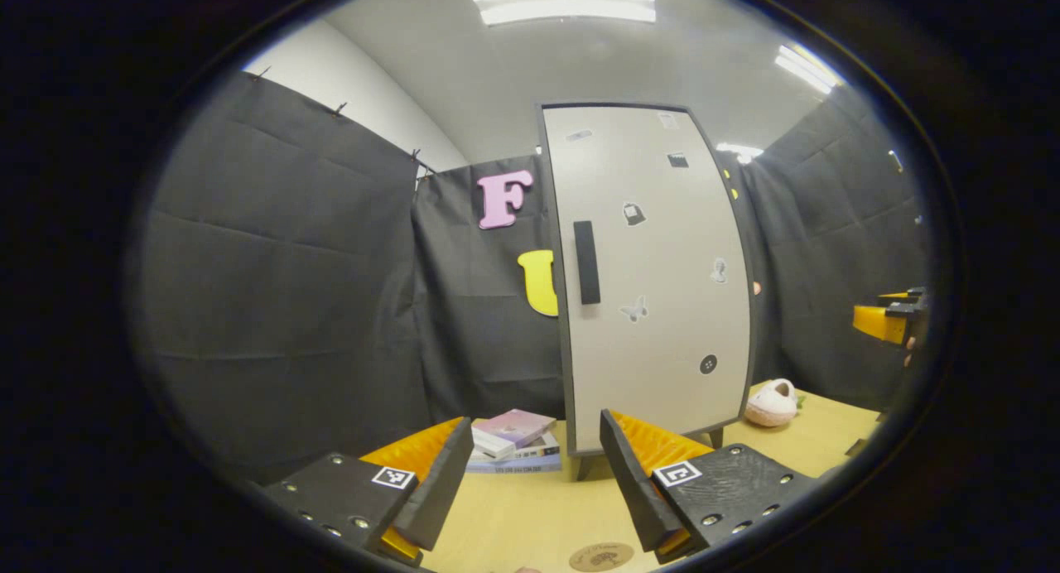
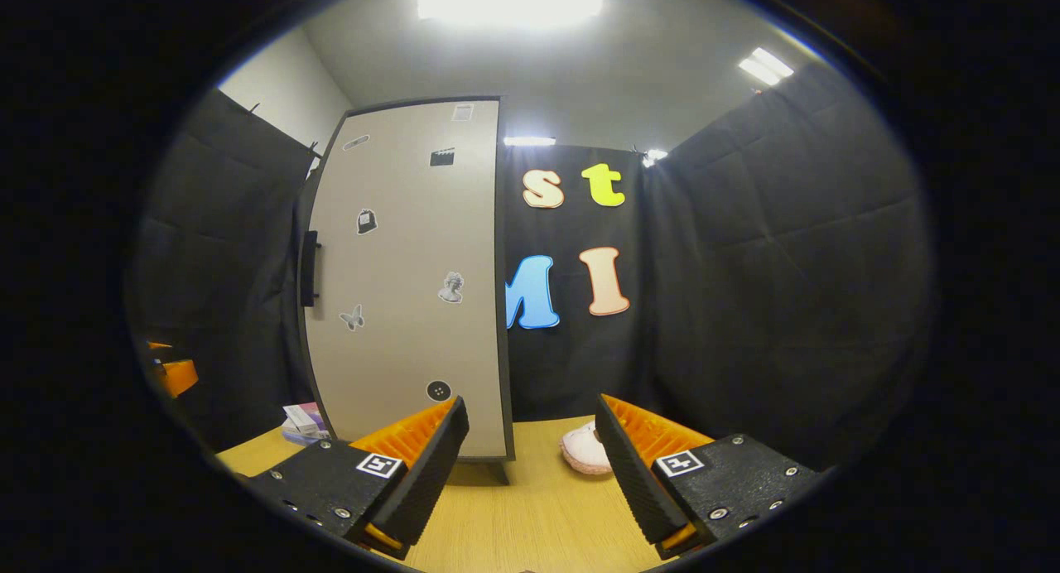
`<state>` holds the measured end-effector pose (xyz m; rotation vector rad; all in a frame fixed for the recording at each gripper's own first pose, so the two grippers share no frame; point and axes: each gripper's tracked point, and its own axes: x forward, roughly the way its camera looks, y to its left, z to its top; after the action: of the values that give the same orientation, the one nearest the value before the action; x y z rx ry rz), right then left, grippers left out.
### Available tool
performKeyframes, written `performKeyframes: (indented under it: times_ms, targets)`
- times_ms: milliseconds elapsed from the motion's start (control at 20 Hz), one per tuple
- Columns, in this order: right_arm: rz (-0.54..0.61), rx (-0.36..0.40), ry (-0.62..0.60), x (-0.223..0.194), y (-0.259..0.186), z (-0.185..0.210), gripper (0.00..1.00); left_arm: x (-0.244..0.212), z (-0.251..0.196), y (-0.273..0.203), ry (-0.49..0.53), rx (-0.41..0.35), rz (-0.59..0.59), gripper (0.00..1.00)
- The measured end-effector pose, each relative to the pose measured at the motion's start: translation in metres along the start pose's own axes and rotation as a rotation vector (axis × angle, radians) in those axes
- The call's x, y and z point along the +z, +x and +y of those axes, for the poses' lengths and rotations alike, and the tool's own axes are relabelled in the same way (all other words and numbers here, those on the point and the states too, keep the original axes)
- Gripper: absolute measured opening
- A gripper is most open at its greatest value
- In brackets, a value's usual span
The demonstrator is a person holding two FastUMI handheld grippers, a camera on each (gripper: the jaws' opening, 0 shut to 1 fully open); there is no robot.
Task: Open the cabinet door with the right hand, grasp the bottle in the cabinet with the left hand and place it on the coaster, then close the cabinet door with the right hand.
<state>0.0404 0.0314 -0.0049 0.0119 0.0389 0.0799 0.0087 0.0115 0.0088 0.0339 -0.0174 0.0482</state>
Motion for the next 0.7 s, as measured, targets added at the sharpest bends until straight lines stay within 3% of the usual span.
performKeyframes:
  times_ms: [200, 250, 700]
  targets:
    - [-0.007, 0.056, 0.007, 0.008, 0.019, 0.029, 0.95, 0.002, 0.023, -0.008, 0.015, 0.048, -0.011, 0.88]
    - [-0.011, 0.071, 0.007, 0.011, 0.024, 0.036, 0.95, 0.002, 0.03, -0.009, 0.021, 0.063, -0.013, 0.92]
    - [-0.027, 0.209, 0.012, 0.035, 0.065, 0.113, 0.95, 0.001, 0.086, -0.032, 0.04, 0.191, -0.02, 0.88]
